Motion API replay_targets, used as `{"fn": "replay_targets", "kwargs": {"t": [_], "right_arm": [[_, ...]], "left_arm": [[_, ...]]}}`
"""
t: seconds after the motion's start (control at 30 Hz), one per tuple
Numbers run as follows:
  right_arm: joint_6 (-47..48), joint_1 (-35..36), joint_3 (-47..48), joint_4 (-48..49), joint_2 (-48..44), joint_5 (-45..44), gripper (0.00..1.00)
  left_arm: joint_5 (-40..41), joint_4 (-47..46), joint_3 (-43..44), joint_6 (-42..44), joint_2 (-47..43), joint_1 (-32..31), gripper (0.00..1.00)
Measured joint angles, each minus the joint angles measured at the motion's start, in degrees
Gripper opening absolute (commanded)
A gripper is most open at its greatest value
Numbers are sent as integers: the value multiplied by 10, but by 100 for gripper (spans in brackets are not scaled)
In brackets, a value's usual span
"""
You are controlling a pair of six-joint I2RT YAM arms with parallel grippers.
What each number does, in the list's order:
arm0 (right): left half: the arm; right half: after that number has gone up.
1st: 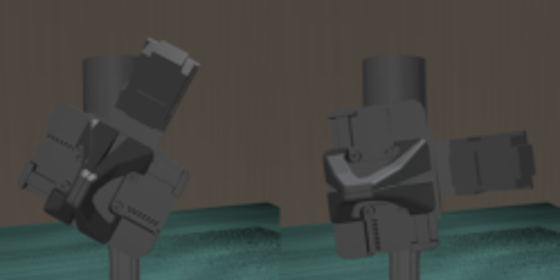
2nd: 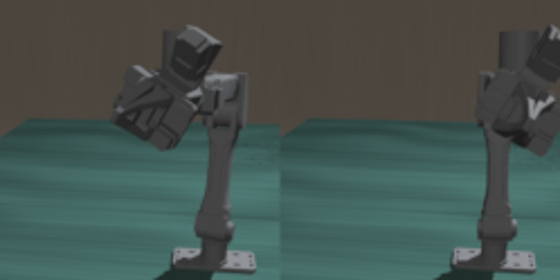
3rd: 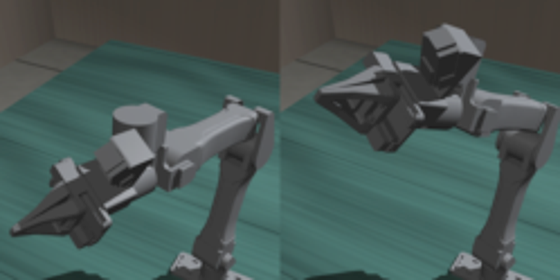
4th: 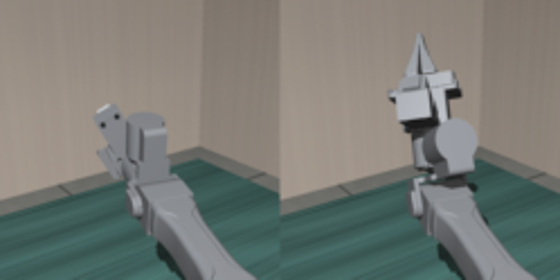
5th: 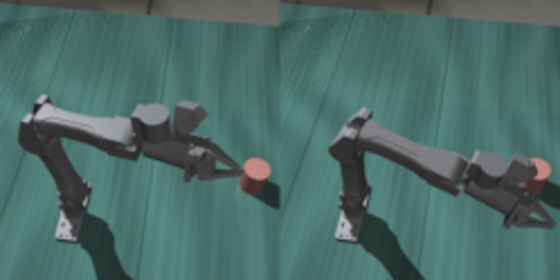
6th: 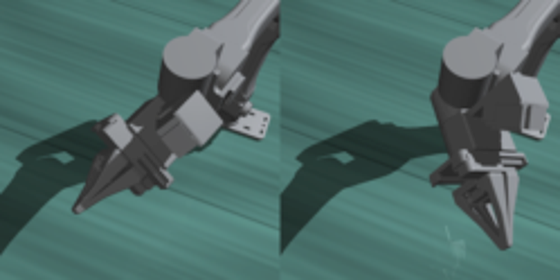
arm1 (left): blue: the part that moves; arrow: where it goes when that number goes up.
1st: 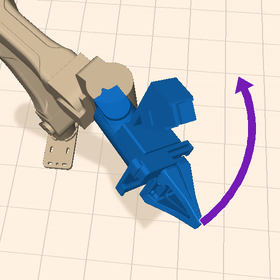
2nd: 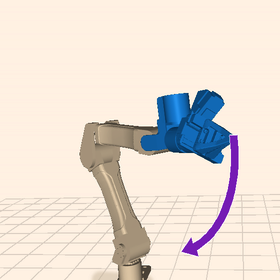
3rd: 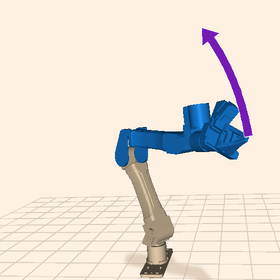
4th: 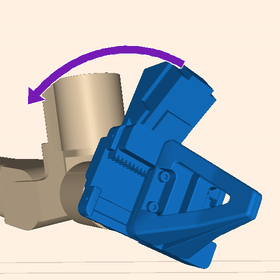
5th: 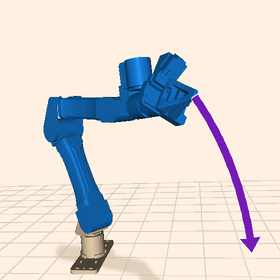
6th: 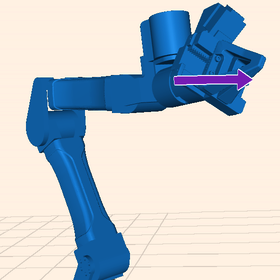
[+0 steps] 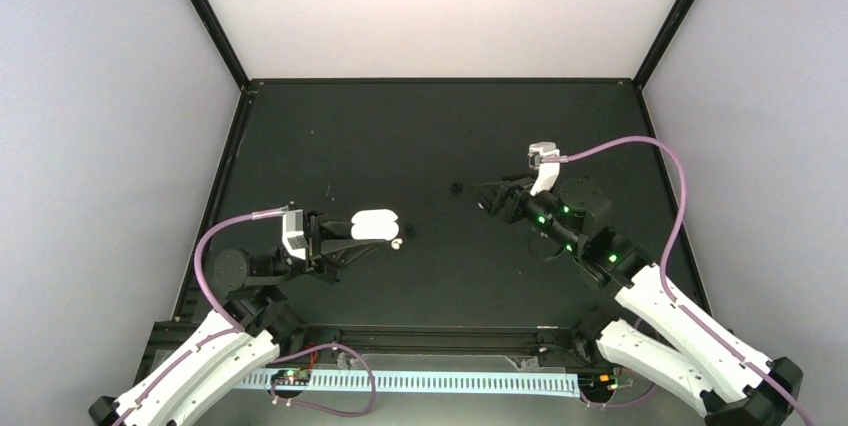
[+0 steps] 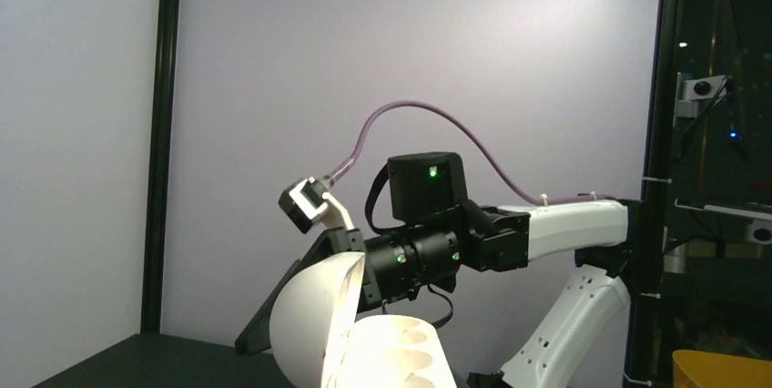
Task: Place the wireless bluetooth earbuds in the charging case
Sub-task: Pick up the earbud from the center of the board.
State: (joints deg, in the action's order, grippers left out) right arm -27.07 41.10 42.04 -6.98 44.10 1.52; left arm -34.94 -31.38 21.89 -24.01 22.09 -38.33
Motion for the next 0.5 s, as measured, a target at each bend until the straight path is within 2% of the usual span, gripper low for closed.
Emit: {"fn": "replay_targets", "kwargs": {"t": [0.23,0.5], "right_arm": [[-69,-90,-55,5,25,1,86],[-71,-97,-67,-31,48,2,85]], "left_arm": [[6,1,-21,4,-10,0,2],[19,-28,-65,3,-10,0,2]]}}
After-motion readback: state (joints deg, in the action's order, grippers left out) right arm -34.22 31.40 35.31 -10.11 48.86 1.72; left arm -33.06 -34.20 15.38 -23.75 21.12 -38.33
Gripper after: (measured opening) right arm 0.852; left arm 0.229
